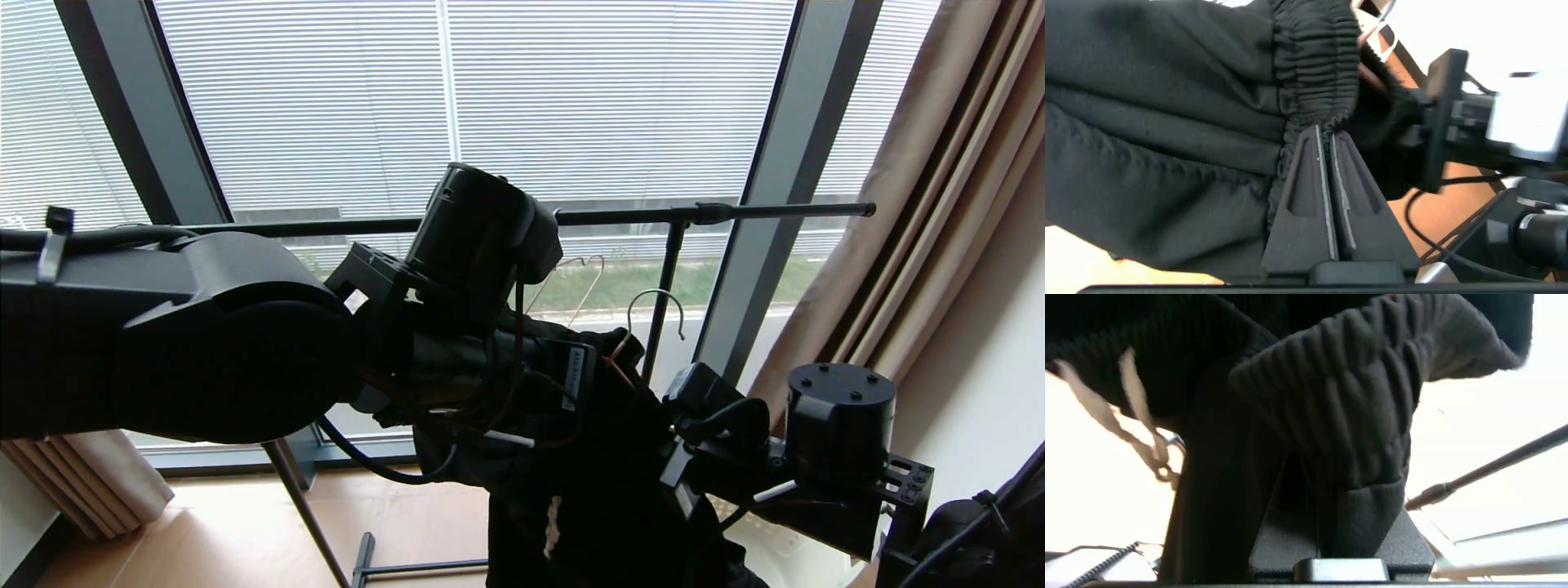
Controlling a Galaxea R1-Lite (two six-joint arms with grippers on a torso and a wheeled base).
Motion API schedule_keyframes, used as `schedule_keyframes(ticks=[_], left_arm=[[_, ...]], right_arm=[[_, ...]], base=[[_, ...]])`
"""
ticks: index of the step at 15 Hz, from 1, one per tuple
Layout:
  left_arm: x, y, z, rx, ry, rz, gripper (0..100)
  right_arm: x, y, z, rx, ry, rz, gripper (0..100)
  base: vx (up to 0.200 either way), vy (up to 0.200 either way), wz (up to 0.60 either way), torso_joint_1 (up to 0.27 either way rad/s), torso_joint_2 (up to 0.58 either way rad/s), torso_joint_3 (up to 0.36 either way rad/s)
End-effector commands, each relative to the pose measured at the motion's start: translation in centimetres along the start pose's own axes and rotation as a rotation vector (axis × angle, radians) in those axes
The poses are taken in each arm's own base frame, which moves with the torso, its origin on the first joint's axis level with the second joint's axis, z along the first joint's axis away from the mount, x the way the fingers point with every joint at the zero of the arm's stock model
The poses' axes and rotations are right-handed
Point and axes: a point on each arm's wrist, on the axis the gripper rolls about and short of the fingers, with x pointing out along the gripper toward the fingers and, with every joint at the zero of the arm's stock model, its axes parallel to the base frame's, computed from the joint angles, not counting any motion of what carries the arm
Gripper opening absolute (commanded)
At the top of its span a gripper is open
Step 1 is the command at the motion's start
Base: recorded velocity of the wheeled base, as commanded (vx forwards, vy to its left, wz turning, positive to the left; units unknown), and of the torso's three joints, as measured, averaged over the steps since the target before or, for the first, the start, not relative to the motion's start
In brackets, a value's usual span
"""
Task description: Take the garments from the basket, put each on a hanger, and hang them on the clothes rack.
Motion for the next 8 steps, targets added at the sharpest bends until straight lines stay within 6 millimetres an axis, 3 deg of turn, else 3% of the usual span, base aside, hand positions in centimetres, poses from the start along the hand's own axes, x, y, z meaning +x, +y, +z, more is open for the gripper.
schedule_keyframes(ticks=[1, 8], left_arm=[[0.21, 0.06, -0.17, 0.000, 0.008, 0.005, 0], [0.43, 0.74, -0.20, -0.006, 0.014, 0.022, 0]], right_arm=[[-0.92, -0.06, 0.79, -0.007, -0.036, -0.006, 0], [-1.87, 0.12, 1.54, -0.015, -0.086, 0.017, 0]], base=[[0.000, 0.000, 0.00, 0.000, 0.00, 0.000], [0.000, 0.000, 0.00, 0.000, 0.00, 0.000]])
